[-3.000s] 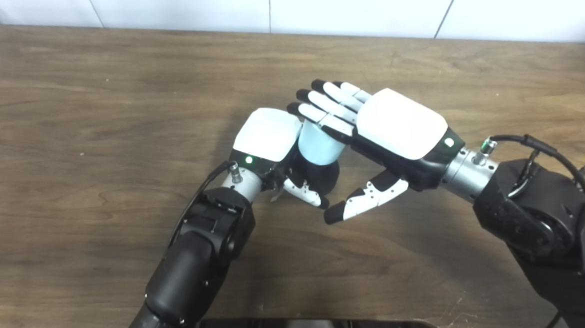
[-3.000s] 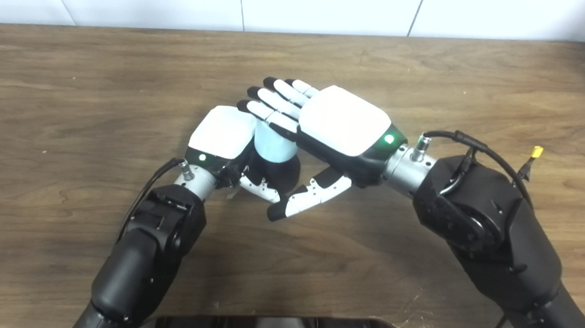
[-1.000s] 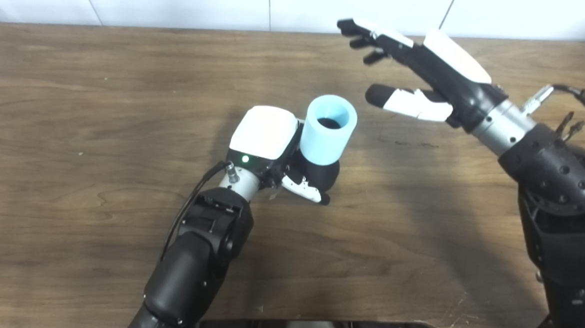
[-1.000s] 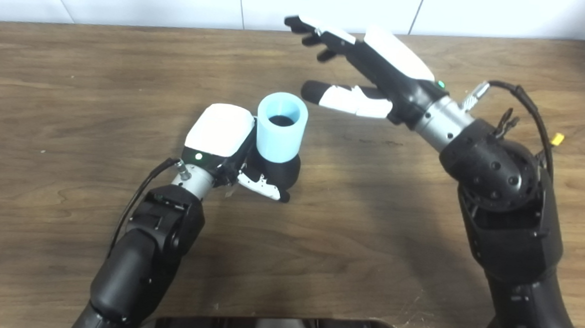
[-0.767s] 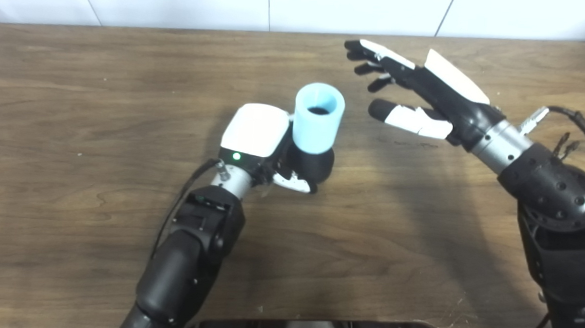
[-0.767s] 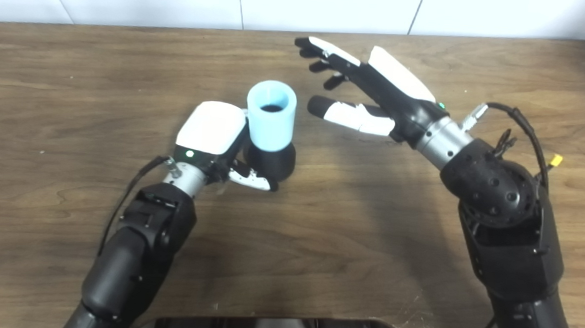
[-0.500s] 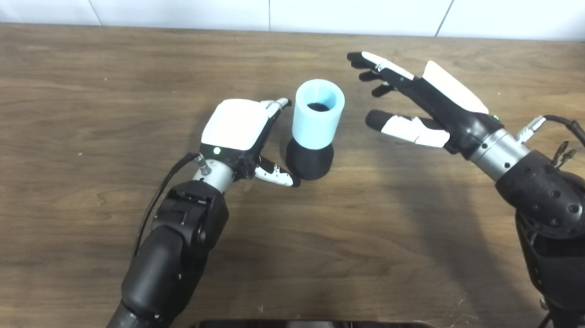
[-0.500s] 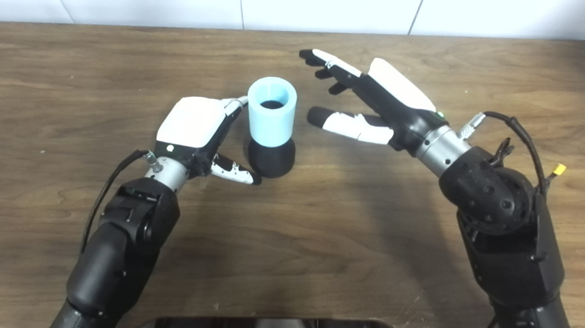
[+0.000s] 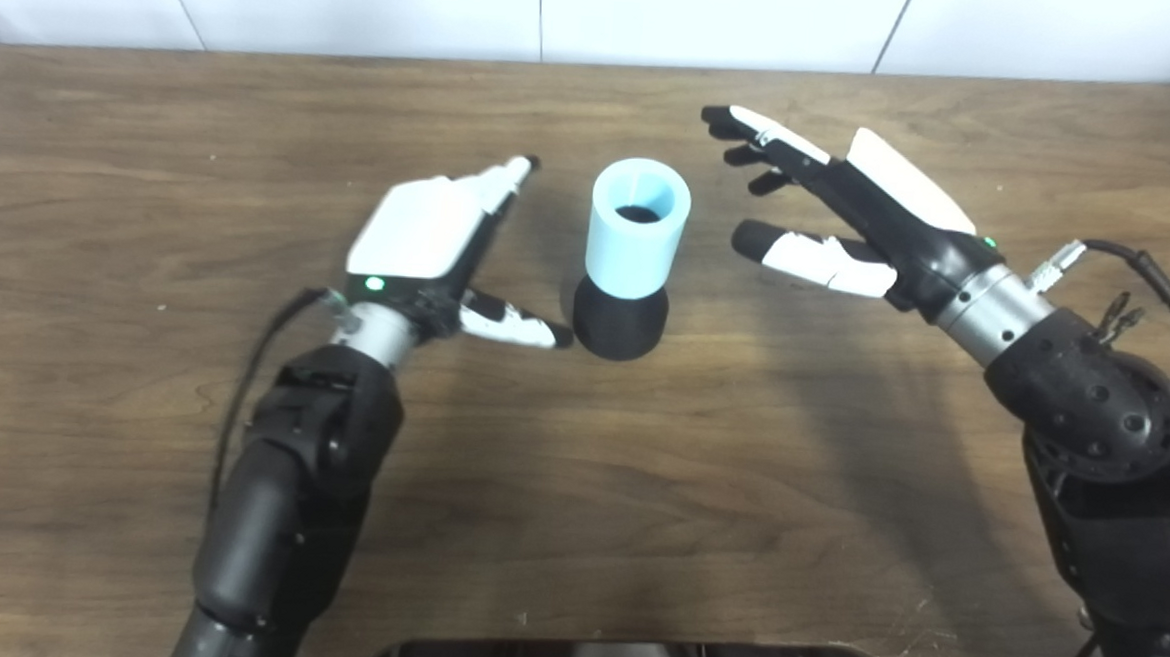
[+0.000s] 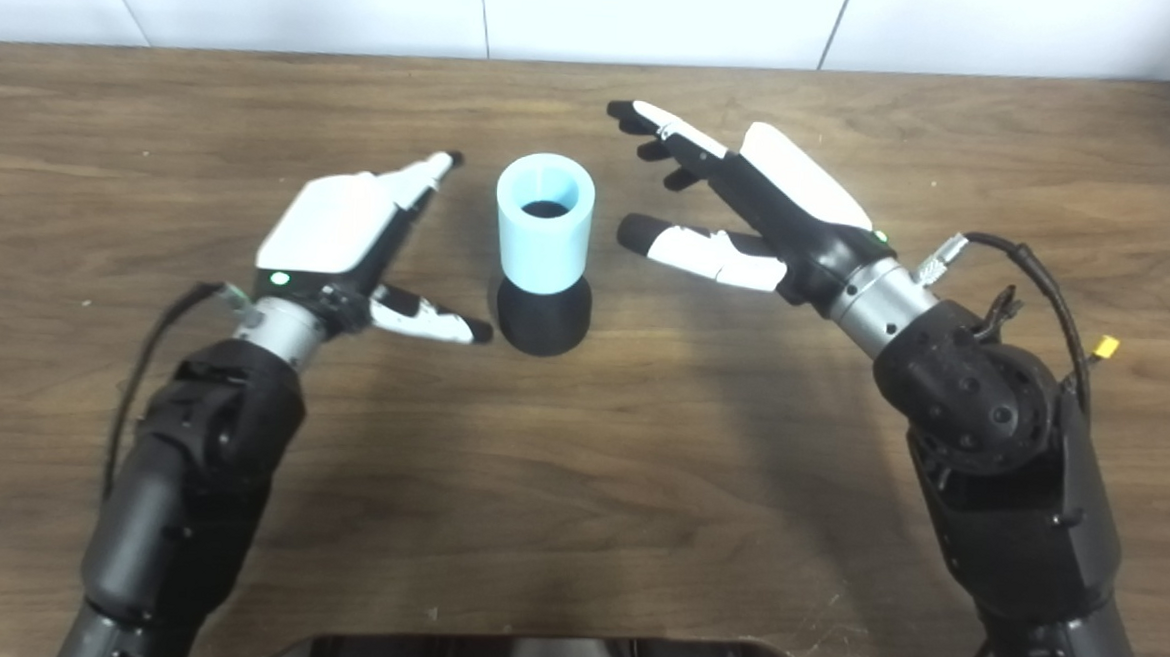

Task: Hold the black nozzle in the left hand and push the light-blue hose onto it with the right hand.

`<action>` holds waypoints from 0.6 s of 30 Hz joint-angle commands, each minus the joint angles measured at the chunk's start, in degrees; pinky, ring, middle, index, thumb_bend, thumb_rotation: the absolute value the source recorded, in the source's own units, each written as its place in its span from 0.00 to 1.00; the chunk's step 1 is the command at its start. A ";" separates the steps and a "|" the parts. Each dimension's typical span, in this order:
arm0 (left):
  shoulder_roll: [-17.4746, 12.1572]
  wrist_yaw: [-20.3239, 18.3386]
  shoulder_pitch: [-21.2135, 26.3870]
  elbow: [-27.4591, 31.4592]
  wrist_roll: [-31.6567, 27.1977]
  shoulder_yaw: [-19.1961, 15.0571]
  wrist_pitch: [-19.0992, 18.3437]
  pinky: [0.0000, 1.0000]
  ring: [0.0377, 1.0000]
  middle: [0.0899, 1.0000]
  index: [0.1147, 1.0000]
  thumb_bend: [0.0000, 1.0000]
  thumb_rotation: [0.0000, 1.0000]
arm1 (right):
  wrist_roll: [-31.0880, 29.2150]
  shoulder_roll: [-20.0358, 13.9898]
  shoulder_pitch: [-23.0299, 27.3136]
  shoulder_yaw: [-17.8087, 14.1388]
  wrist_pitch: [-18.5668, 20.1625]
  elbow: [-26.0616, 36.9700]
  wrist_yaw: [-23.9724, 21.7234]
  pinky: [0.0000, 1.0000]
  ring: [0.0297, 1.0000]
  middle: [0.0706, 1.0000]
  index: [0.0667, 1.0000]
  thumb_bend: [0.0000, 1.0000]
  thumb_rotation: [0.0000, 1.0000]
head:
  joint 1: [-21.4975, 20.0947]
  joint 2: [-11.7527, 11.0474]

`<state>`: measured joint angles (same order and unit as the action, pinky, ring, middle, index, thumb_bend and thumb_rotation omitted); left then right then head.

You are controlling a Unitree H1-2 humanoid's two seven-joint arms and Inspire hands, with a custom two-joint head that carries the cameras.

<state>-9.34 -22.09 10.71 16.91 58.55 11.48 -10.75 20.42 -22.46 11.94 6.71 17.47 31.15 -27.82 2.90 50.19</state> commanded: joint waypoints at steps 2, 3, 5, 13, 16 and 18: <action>0.04 7.39 -0.07 1.27 -7.08 -3.91 2.52 0.85 0.86 0.88 0.92 1.00 0.55 | -3.37 2.69 -1.35 -1.87 -2.75 -1.57 4.34 0.73 0.85 0.91 0.93 0.55 1.00 | 0.18 -0.23; -0.11 9.76 -0.60 0.88 -8.86 -4.97 3.91 0.82 0.83 0.85 0.89 1.00 0.52 | -4.47 3.68 -2.08 -2.37 -3.55 -2.49 5.31 0.73 0.85 0.91 0.93 0.55 1.00 | 0.13 -0.22; -0.11 13.69 -1.76 0.58 -11.51 -6.85 5.47 0.76 0.79 0.81 0.84 0.92 0.46 | -5.93 5.18 -3.22 -3.08 -4.95 -4.29 6.99 0.74 0.87 0.92 0.93 0.56 1.00 | -0.22 -0.38; 4.61 18.39 -6.07 3.17 -28.72 -15.18 2.71 0.62 0.73 0.77 0.78 0.70 0.36 | -13.06 10.76 -6.27 -7.18 -1.11 -5.91 11.61 0.78 0.89 0.90 0.93 0.52 1.00 | -0.27 -1.23; 7.02 18.63 -7.59 4.57 -35.52 -18.56 -1.54 0.60 0.71 0.76 0.76 0.59 0.43 | -17.67 13.82 -6.82 -9.39 4.57 -5.86 13.00 0.77 0.88 0.89 0.92 0.46 1.00 | -0.60 -1.81; 8.47 19.03 -8.15 4.96 -39.60 -20.55 -3.81 0.60 0.71 0.76 0.75 0.54 0.44 | -18.86 15.11 -7.01 -10.14 7.12 -6.44 14.07 0.75 0.87 0.87 0.92 0.43 1.00 | -0.69 -1.96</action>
<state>-1.20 -4.32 2.11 20.15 21.45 -8.45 -13.87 3.23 -7.57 4.24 -2.77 23.79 24.00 -14.81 2.20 48.17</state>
